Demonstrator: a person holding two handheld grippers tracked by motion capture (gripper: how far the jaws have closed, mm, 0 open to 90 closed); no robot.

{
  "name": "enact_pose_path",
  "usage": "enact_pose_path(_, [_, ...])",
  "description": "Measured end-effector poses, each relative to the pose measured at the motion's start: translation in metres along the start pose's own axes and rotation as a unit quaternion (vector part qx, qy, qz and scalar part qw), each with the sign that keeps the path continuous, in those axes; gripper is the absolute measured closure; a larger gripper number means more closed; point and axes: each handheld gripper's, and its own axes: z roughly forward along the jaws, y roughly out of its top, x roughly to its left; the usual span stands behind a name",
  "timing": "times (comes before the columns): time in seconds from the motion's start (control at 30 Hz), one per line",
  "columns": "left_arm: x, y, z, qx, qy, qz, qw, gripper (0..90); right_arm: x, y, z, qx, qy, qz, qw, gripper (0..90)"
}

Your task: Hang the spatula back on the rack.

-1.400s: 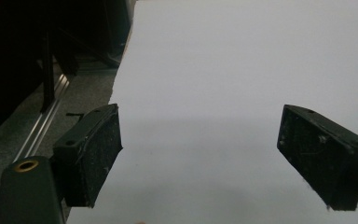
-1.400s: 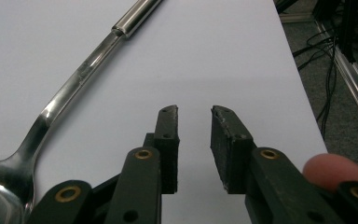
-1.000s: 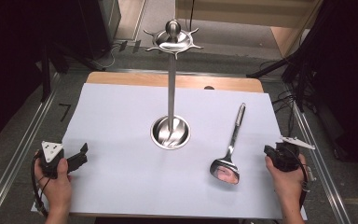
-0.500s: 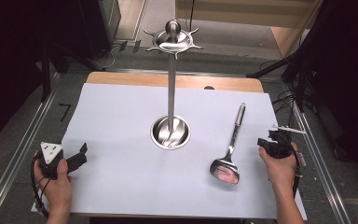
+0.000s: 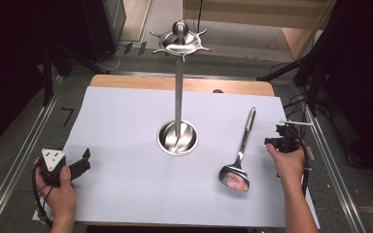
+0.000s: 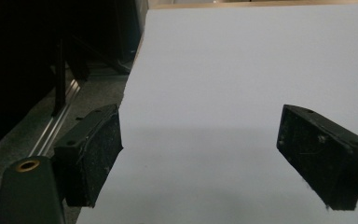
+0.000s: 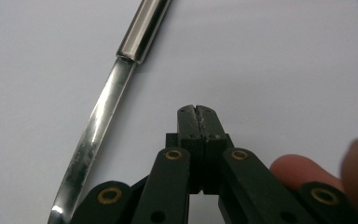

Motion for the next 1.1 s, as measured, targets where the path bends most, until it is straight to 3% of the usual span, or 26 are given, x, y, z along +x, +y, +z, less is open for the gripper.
enact_pose_path(0.33, [0.000, -0.001, -0.003, -0.012, -0.005, 0.003, 0.9999, 15.0, 0.014, 0.016, 0.020, 0.016, -0.001, -0.009, 0.9998, 90.0])
enact_pose_path(0.57, [0.000, -0.001, -0.002, -0.009, -0.005, 0.002, 0.9999, 15.1, 0.022, 0.026, 0.030, 0.020, -0.017, -0.012, 0.9996, 90.0])
enact_pose_path(0.83, [0.000, -0.001, -0.002, -0.010, -0.001, 0.003, 0.9999, 15.1, 0.021, 0.032, 0.037, 0.023, -0.006, -0.006, 0.9997, 90.0])
enact_pose_path(0.93, [0.000, -0.001, -0.002, -0.013, 0.000, 0.003, 0.9999, 15.1, 0.026, 0.036, 0.041, 0.019, -0.013, -0.007, 0.9997, 90.0])
enact_pose_path(1.1, [0.001, -0.001, -0.003, -0.013, -0.001, -0.002, 0.9999, 15.1, 0.030, 0.040, 0.048, 0.022, -0.004, 0.003, 0.9997, 90.0])
